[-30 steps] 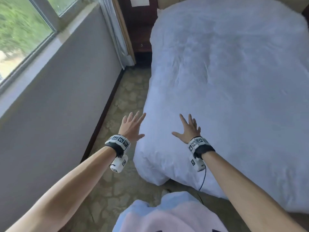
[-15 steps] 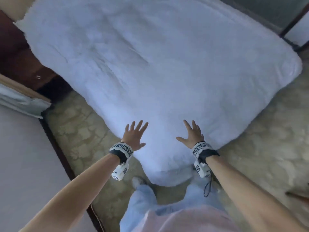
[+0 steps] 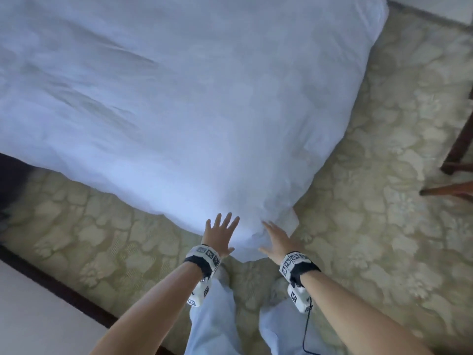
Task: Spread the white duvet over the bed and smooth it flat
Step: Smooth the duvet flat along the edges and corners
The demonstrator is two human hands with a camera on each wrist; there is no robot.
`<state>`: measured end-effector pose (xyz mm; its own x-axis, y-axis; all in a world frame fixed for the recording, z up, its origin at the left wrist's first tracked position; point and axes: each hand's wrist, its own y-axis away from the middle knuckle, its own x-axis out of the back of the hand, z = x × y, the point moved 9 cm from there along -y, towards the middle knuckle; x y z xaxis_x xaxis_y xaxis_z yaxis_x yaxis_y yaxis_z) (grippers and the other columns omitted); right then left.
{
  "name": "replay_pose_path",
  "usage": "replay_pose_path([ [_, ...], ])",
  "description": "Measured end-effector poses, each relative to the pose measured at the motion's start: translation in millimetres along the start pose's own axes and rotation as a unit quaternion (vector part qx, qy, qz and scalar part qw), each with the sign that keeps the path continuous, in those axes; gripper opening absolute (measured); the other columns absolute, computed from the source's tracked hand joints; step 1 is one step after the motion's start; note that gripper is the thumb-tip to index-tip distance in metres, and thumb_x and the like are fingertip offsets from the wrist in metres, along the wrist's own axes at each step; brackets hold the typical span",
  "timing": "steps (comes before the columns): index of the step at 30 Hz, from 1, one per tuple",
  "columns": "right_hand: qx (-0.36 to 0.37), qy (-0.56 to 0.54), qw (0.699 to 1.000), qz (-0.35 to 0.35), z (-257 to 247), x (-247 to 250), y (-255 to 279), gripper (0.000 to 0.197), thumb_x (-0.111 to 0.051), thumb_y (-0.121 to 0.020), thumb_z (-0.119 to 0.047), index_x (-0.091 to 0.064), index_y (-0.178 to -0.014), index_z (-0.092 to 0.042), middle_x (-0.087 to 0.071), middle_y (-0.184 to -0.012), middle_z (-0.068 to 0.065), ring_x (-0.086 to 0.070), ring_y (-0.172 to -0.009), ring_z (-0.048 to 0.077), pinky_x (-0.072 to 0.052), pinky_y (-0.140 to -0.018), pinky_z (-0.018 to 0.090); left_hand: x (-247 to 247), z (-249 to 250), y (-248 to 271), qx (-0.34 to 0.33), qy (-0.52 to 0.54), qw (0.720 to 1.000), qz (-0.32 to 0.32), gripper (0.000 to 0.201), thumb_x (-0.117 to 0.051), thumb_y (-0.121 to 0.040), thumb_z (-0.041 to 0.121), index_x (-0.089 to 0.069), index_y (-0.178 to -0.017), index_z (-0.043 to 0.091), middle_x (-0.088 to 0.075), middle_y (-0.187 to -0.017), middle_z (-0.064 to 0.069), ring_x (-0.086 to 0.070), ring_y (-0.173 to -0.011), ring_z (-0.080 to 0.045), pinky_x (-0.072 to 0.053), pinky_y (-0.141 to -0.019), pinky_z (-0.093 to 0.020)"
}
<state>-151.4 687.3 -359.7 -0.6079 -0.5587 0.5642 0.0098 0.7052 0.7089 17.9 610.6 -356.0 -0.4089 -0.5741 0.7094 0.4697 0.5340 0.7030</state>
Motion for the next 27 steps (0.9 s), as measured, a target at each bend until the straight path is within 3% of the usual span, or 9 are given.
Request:
replay_pose_path([
  [2, 0.059, 0.044, 0.997, 0.017, 1, -23, -35, 0.082, -0.064, -0.094, -0.038, -0.013, -0.158, -0.033, -0.005, -0.167, -0.001, -0.011, -0.153, 0.026, -0.025, -0.120, 0.045, -31, -1, -29, 0.006, -0.023, 0.999, 0.036, 0.113, -0.067, -0.084, 0.058, 0.013, -0.158, 0.027, 0.010, -0.167, -0.004, 0.002, -0.152, -0.037, -0.017, -0.118, -0.061],
  [6, 0.081, 0.121, 0.987, 0.061, 7, -58, -103, 0.118, -0.078, -0.076, -0.051, 0.009, -0.154, -0.043, 0.025, -0.163, 0.002, 0.016, -0.151, 0.038, -0.018, -0.116, 0.059, -68, -7, -70, 0.040, -0.111, 0.983, 0.139, 0.136, -0.076, -0.067, 0.064, 0.013, -0.158, 0.018, 0.013, -0.166, -0.013, 0.000, -0.148, -0.051, -0.024, -0.110, -0.070],
  [10, 0.113, 0.140, 0.962, 0.204, 14, -72, -137, 0.087, -0.082, -0.074, -0.046, -0.035, -0.146, -0.037, -0.022, -0.162, 0.008, -0.027, -0.142, 0.049, -0.061, -0.074, 0.047, -88, -1, -110, 0.037, -0.165, 0.965, 0.202, 0.062, -0.044, -0.103, 0.017, -0.017, -0.158, 0.009, -0.022, -0.160, -0.025, -0.035, -0.136, -0.056, -0.046, -0.095, -0.065],
  [12, 0.183, 0.144, 0.941, 0.247, 7, -68, -134, 0.051, -0.083, -0.076, -0.030, -0.060, -0.122, -0.026, -0.051, -0.145, 0.007, -0.049, -0.127, 0.049, -0.060, -0.056, 0.043, -106, -7, -123, 0.003, -0.183, 0.972, 0.147, 0.052, -0.044, -0.100, 0.005, -0.034, -0.151, 0.003, -0.044, -0.148, -0.027, -0.052, -0.123, -0.054, -0.054, -0.085, -0.059],
  [15, 0.204, 0.087, 0.936, 0.274, -8, -34, -109, 0.031, -0.084, -0.067, -0.004, -0.071, -0.094, -0.013, -0.072, -0.090, 0.016, -0.070, -0.078, 0.040, -0.056, -0.048, 0.039, -86, 1, -100, -0.075, -0.176, 0.976, 0.101, 0.050, -0.075, -0.079, 0.007, -0.059, -0.125, -0.004, -0.067, -0.115, -0.021, -0.067, -0.098, -0.042, -0.058, -0.064, -0.042],
  [17, 0.209, 0.040, 0.935, 0.284, -18, -16, -77, 0.027, -0.080, -0.069, -0.002, -0.073, -0.092, -0.014, -0.071, -0.074, 0.013, -0.069, -0.062, 0.034, -0.055, -0.051, 0.036, -60, 11, -69, -0.129, -0.162, 0.976, 0.069, 0.042, -0.068, -0.079, -0.002, -0.058, -0.120, -0.003, -0.064, -0.112, -0.017, -0.066, -0.097, -0.035, -0.054, -0.067, -0.040],
  [22, 0.249, 0.000, 0.925, 0.286, -26, -8, 5, 0.036, -0.071, -0.080, -0.006, -0.072, -0.112, -0.021, -0.075, -0.107, -0.006, -0.072, -0.086, 0.021, -0.059, -0.071, 0.032, -38, 10, -4, -0.121, -0.118, 0.982, 0.078, 0.054, -0.083, -0.042, -0.003, -0.069, -0.094, 0.003, -0.070, -0.087, -0.011, -0.069, -0.071, -0.025, -0.048, -0.042, -0.030],
  [24, 0.218, 0.003, 0.937, 0.274, -30, -11, 6, 0.035, -0.069, -0.083, -0.009, -0.071, -0.115, -0.023, -0.074, -0.110, -0.006, -0.072, -0.089, 0.022, -0.059, -0.073, 0.034, -38, 14, 1, -0.121, -0.120, 0.983, 0.062, 0.047, -0.075, -0.057, -0.008, -0.066, -0.103, 0.001, -0.070, -0.096, -0.014, -0.071, -0.080, -0.029, -0.055, -0.052, -0.036],
  [27, 0.074, 0.097, 0.987, 0.105, -13, -51, -43, 0.028, -0.057, -0.095, -0.010, -0.066, -0.120, -0.015, -0.070, -0.117, 0.007, -0.067, -0.105, 0.031, -0.054, -0.087, 0.041, -40, 26, -5, -0.121, -0.185, 0.975, -0.008, 0.029, -0.055, -0.085, -0.010, -0.064, -0.109, 0.004, -0.069, -0.105, -0.011, -0.069, -0.095, -0.031, -0.057, -0.076, -0.040],
])
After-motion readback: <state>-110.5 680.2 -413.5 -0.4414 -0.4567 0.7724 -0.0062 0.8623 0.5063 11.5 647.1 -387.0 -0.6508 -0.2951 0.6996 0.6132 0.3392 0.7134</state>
